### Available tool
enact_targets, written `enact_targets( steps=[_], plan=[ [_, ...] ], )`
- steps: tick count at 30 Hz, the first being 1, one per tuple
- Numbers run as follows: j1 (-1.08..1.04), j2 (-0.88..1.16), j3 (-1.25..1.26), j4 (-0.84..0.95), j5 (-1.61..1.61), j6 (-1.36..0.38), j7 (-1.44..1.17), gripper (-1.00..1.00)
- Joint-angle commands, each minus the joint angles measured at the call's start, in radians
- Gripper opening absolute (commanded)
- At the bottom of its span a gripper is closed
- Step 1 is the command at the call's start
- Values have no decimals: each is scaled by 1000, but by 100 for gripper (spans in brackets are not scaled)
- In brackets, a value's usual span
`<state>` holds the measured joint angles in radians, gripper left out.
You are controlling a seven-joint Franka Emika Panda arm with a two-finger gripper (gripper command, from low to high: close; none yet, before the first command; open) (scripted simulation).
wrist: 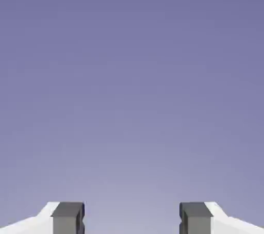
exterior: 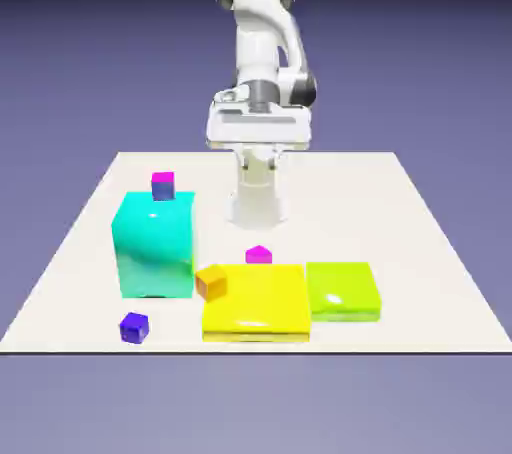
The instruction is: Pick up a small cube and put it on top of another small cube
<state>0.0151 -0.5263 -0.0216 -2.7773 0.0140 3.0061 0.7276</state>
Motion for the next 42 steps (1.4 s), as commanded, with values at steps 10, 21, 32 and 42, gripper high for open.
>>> enact_targets(
  steps=[10, 21, 32, 42],
  plan=[
    [25, 362, -179, 271, 116, -256, -111, 0],
    [53, 761, -375, 569, 243, -538, -234, 0],
    [81, 1160, -572, 867, 371, -820, -357, 0],
    [69, 1235, -566, 889, 407, -803, -382, -100]
  ],
)
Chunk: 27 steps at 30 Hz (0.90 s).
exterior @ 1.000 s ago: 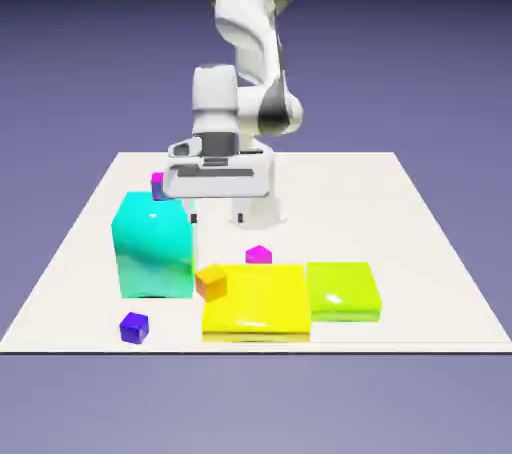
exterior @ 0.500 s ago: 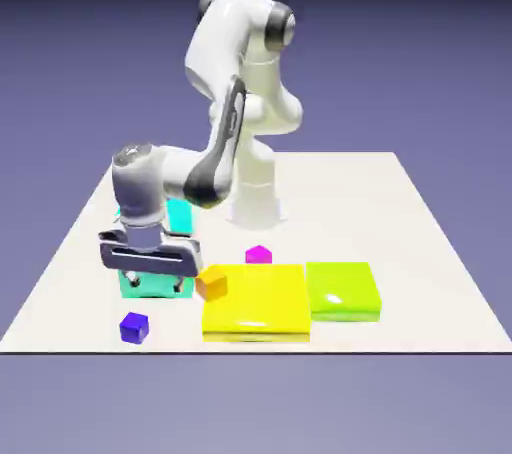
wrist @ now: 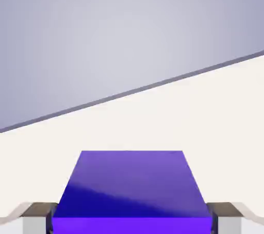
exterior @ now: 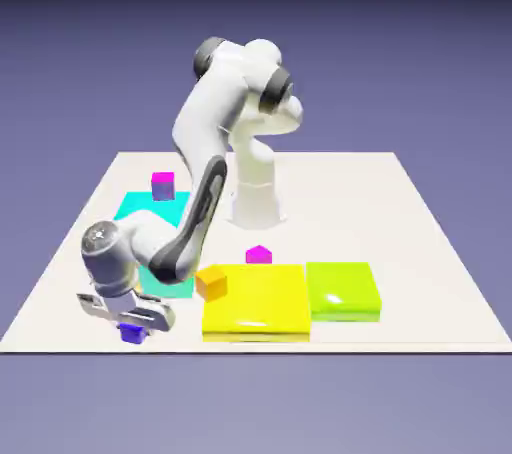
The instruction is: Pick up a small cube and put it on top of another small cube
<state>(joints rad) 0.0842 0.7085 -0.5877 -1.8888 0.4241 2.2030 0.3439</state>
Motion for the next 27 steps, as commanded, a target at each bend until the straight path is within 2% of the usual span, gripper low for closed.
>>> enact_targets(
  steps=[1, 6, 27],
  plan=[
    [14, -36, -22, 5, -26, -39, 15, -100],
    [136, -194, 24, -113, 30, 129, 87, -100],
    [63, -893, 464, -874, -301, 245, 257, -100]
  ],
)
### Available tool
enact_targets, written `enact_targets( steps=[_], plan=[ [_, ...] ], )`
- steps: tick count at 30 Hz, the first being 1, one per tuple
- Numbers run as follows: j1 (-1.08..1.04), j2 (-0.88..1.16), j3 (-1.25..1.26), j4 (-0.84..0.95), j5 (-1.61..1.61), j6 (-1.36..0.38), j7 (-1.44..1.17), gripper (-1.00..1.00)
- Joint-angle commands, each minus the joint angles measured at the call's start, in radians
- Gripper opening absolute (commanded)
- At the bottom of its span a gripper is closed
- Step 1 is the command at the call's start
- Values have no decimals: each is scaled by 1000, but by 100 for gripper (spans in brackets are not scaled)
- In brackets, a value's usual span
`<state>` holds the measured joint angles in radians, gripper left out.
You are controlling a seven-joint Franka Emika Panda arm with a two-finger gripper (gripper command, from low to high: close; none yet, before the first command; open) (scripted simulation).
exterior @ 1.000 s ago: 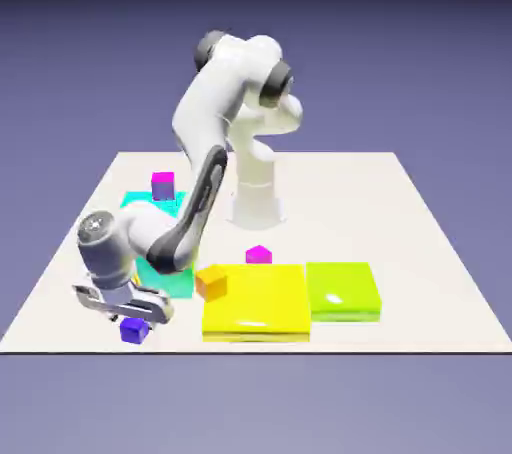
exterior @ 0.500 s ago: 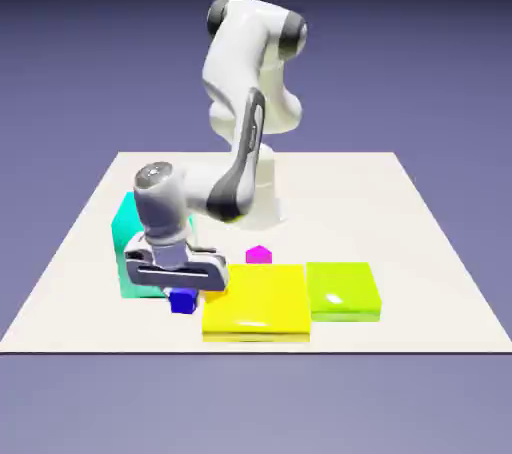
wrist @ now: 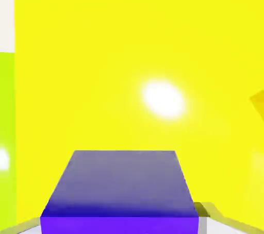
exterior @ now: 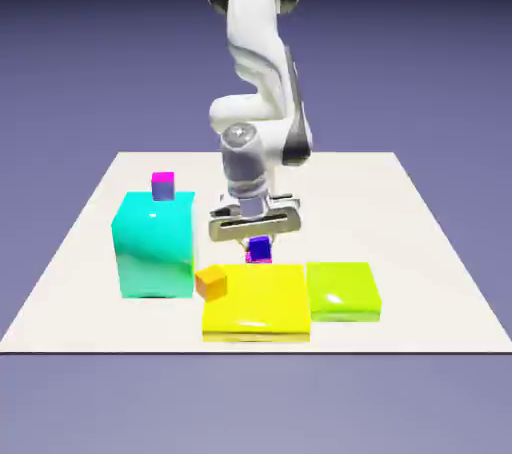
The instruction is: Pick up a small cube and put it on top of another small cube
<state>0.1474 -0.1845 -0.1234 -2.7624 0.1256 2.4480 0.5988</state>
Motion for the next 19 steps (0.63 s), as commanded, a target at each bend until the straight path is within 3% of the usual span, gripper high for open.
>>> enact_targets(
  steps=[1, 8, 16, 17, 19],
  plan=[
    [-4, -33, 21, -36, -18, 6, 10, -100],
    [-111, -195, 156, -246, -180, -63, 27, -100],
    [-124, 91, 136, -277, -256, 254, 78, -100],
    [-124, 91, 136, -277, -256, 254, 78, 100],
    [-123, 55, 139, -273, -247, 214, 72, 100]
  ],
)
